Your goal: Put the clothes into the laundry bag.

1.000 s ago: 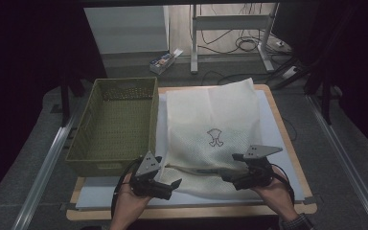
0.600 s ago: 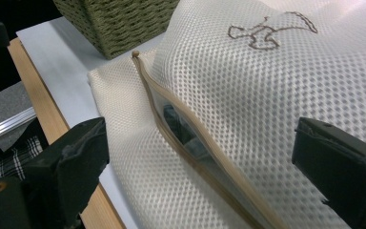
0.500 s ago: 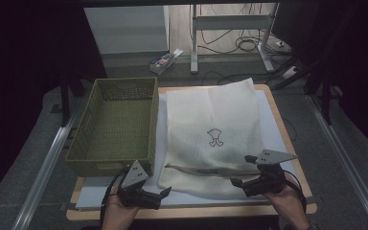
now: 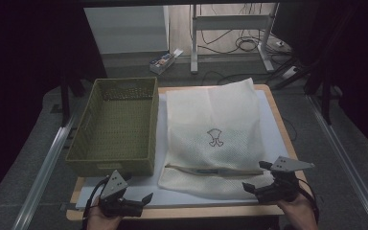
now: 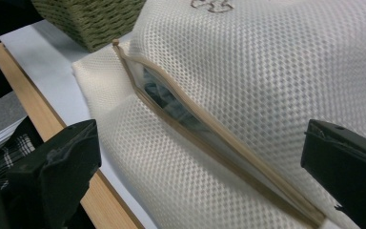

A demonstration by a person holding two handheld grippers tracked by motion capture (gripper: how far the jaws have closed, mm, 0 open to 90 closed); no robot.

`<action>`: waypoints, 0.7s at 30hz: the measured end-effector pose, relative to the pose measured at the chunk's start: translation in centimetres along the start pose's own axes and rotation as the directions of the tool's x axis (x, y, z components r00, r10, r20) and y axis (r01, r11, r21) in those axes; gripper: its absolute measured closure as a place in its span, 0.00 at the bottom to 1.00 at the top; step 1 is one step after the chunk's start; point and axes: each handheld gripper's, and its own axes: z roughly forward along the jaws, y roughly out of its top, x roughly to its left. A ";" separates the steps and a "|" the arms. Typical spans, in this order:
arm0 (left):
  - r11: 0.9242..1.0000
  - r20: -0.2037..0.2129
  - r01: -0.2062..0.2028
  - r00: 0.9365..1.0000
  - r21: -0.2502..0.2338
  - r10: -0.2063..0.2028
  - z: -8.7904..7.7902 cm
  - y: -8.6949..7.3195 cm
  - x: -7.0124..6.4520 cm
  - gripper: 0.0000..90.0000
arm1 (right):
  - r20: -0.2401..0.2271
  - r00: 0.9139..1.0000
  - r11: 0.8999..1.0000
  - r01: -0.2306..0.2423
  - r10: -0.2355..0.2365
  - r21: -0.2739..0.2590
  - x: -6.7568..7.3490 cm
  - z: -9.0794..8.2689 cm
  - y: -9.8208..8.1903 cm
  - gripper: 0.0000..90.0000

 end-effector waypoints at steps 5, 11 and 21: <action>1.000 -0.024 0.012 1.000 0.007 -0.012 -0.4 -0.9 0.4 0.01 | 0.020 1.000 1.000 -0.002 0.003 -0.009 -0.2 -0.5 -0.6 0.00; 1.000 -0.069 0.014 0.998 0.026 -0.013 -0.7 -2.1 0.8 0.01 | 0.041 0.999 1.000 -0.014 0.014 0.004 -0.5 -0.9 -1.8 0.00; 0.998 -0.102 0.030 0.995 0.058 -0.024 -0.7 -3.5 1.3 0.01 | 0.067 0.996 0.998 -0.066 0.065 0.011 -1.5 -1.2 -3.9 0.00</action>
